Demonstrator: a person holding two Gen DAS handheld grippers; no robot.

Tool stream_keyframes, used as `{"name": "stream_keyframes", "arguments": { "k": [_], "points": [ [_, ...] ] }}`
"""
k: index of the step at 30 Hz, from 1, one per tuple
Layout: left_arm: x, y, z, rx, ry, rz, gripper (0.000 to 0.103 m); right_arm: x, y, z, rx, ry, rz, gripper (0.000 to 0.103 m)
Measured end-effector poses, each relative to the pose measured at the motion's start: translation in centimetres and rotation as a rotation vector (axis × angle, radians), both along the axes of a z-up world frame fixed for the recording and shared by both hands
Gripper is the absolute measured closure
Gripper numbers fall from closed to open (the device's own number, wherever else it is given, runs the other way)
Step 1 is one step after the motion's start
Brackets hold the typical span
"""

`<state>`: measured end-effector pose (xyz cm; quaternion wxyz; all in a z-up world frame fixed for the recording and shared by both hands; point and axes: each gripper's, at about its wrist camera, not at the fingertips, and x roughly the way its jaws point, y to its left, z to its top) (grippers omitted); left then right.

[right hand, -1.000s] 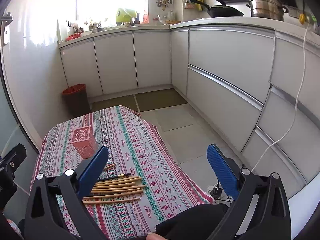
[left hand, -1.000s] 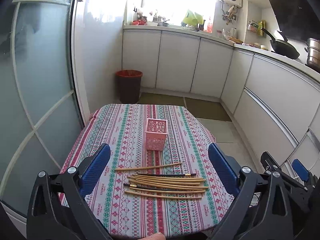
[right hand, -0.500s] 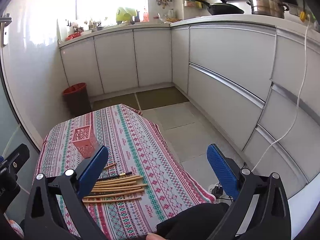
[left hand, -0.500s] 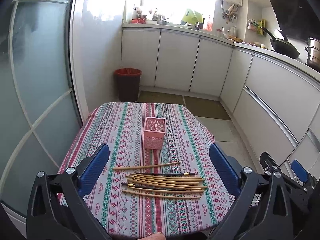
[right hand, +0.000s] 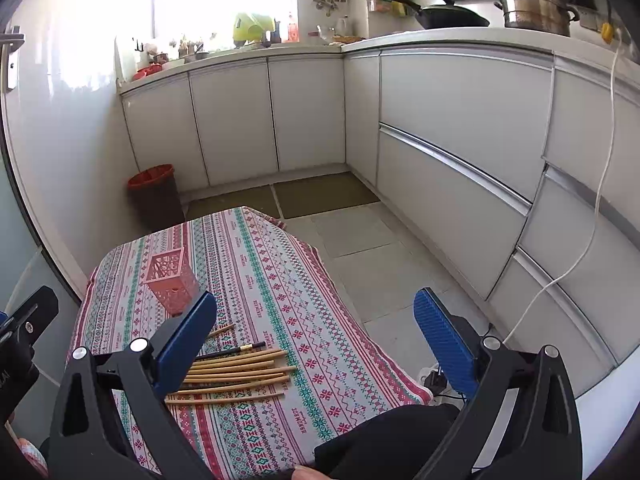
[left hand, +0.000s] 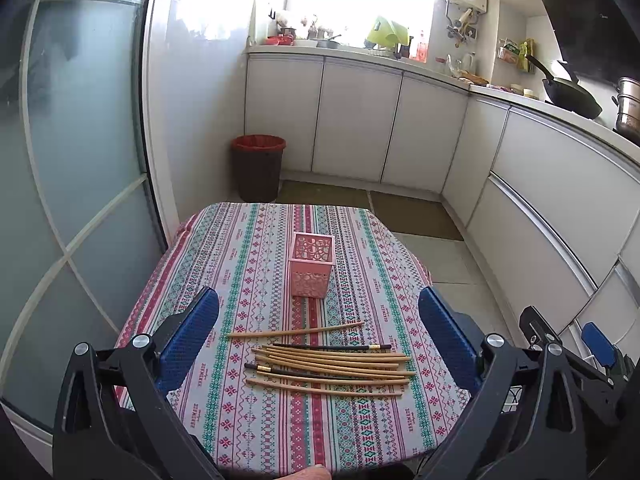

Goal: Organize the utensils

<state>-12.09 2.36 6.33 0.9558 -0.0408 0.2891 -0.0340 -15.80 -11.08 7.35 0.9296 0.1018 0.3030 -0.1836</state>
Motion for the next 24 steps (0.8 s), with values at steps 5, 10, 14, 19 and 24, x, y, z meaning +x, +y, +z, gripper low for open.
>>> {"name": "stream_keyframes", "arguments": {
  "k": [5, 10, 14, 19, 24],
  "points": [
    [0.02, 0.16, -0.05, 0.0, 0.003, 0.004, 0.007, -0.02, -0.05, -0.07, 0.007, 0.003, 0.002, 0.007],
    [0.02, -0.29, 0.09, 0.001, 0.01, 0.006, 0.007, 0.02, -0.05, -0.21, 0.012, 0.009, 0.003, 0.007],
    [0.09, -0.37, 0.06, 0.0, 0.016, 0.007, 0.007, 0.0, 0.1, -0.2, 0.01, 0.01, 0.006, 0.007],
    [0.15, -0.43, 0.04, 0.001, 0.019, 0.01, 0.007, 0.1, 0.01, -0.32, 0.013, 0.015, 0.006, 0.007],
    [0.25, -0.41, -0.09, 0.001, 0.023, 0.009, 0.007, 0.14, 0.01, -0.38, 0.011, 0.018, 0.005, 0.007]
  ]
}}
